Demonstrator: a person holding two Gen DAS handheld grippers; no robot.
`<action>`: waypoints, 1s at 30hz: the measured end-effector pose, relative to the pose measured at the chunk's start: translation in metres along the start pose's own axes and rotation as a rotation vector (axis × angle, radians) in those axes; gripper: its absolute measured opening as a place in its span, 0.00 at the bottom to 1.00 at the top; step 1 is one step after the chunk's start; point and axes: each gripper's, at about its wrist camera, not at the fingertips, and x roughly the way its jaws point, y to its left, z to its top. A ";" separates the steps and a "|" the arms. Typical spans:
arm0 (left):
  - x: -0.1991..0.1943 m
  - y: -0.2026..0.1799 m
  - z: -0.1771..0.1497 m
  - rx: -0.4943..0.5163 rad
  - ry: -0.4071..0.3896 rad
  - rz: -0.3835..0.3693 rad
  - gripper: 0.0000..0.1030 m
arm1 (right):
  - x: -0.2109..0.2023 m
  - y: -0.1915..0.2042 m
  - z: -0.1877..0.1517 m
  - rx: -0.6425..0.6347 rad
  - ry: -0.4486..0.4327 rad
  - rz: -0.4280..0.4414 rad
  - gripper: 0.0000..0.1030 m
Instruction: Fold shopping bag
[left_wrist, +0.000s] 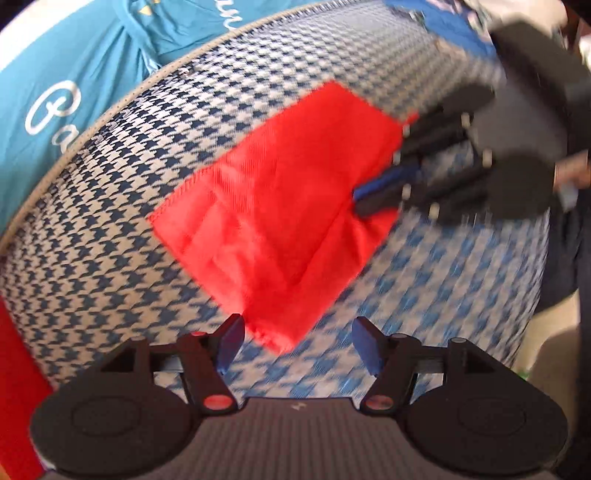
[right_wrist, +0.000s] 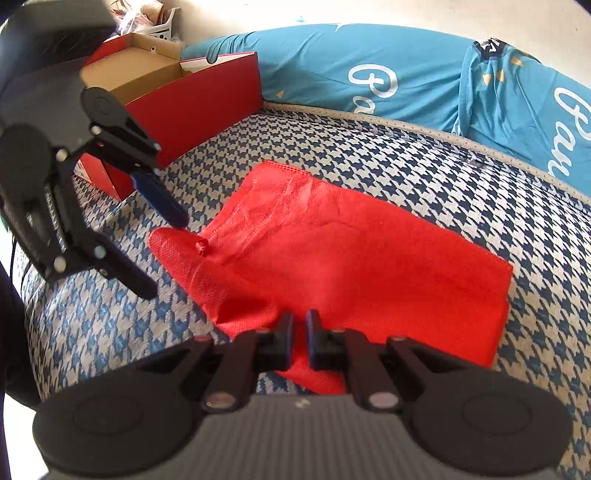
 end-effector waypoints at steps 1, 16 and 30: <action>-0.001 0.000 -0.003 0.006 -0.023 0.006 0.62 | -0.002 0.001 0.000 0.001 0.000 0.000 0.05; 0.003 -0.021 -0.005 0.197 -0.129 0.044 0.60 | -0.001 0.003 -0.001 0.000 -0.001 -0.011 0.05; 0.018 0.007 -0.004 -0.018 -0.064 -0.118 0.38 | 0.000 0.002 0.002 0.018 0.003 -0.005 0.05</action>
